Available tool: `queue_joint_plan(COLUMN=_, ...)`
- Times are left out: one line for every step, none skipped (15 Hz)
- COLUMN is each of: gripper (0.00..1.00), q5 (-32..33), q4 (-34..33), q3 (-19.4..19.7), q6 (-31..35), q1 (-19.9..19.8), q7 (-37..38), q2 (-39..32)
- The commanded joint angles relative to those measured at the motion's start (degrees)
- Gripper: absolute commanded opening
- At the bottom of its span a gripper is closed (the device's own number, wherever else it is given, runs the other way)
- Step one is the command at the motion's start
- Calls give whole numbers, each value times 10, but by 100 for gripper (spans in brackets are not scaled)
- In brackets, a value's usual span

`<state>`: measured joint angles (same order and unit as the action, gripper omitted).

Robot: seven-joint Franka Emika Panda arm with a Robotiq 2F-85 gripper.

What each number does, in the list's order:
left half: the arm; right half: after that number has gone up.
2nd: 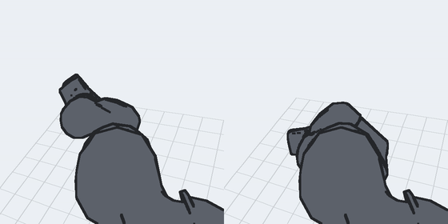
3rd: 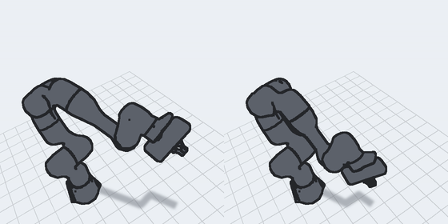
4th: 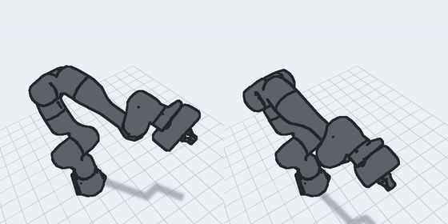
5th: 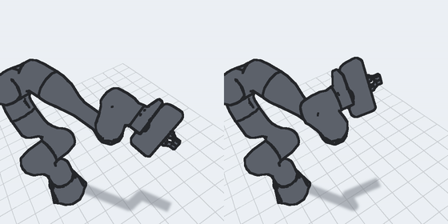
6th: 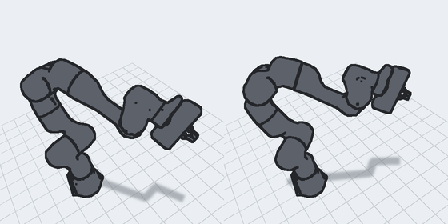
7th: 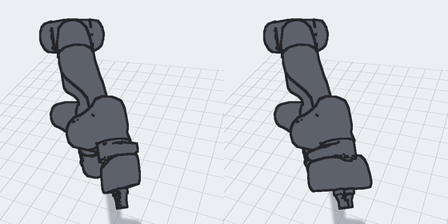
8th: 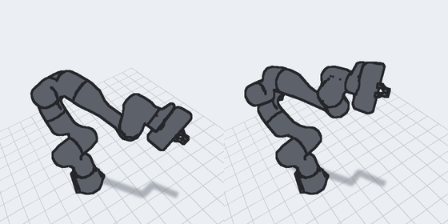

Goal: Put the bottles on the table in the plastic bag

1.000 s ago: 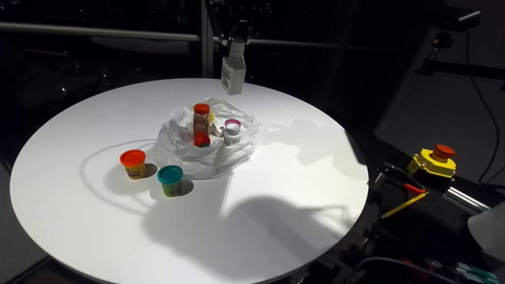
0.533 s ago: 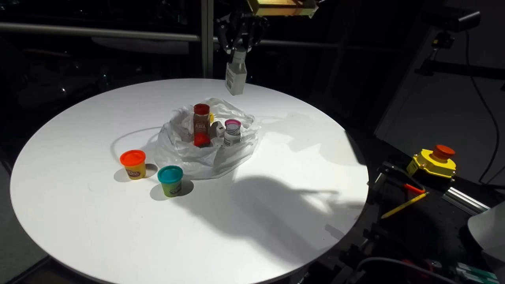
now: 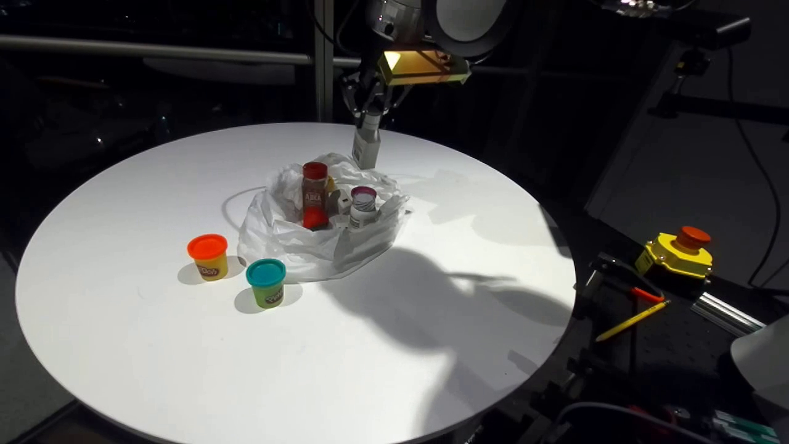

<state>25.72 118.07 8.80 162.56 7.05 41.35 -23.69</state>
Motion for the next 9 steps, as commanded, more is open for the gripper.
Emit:
queue_joint_plan(gripper=17, q5=-38, q4=-29, q3=23, q6=44, q1=12, q7=-29, q2=-36)
queue_joint_plan(gripper=17, q5=-50, q4=-34, q3=26, q6=51, q1=12, q7=-37, q2=-42)
queue_joint_plan(gripper=17, q5=-67, q4=-33, q3=22, q6=57, q1=10, q7=-50, q2=-45)
queue_joint_plan(gripper=17, q5=-84, q4=-35, q3=19, q6=58, q1=8, q7=-62, q2=-49)
queue_joint_plan(gripper=17, q5=-101, q4=-35, q3=15, q6=59, q1=6, q7=-76, q2=-50)
queue_joint_plan(gripper=17, q5=-119, q4=-36, q3=11, q6=57, q1=3, q7=-90, q2=-52)
queue_joint_plan(gripper=17, q5=-136, q4=-38, q3=7, q6=53, q1=1, q7=-104, q2=-53)
queue_joint_plan(gripper=17, q5=-152, q4=-38, q3=5, q6=49, q1=0, q7=-116, q2=-55)
queue_joint_plan(gripper=17, q5=-163, q4=-38, q3=8, q6=50, q1=1, q7=-126, q2=-58)
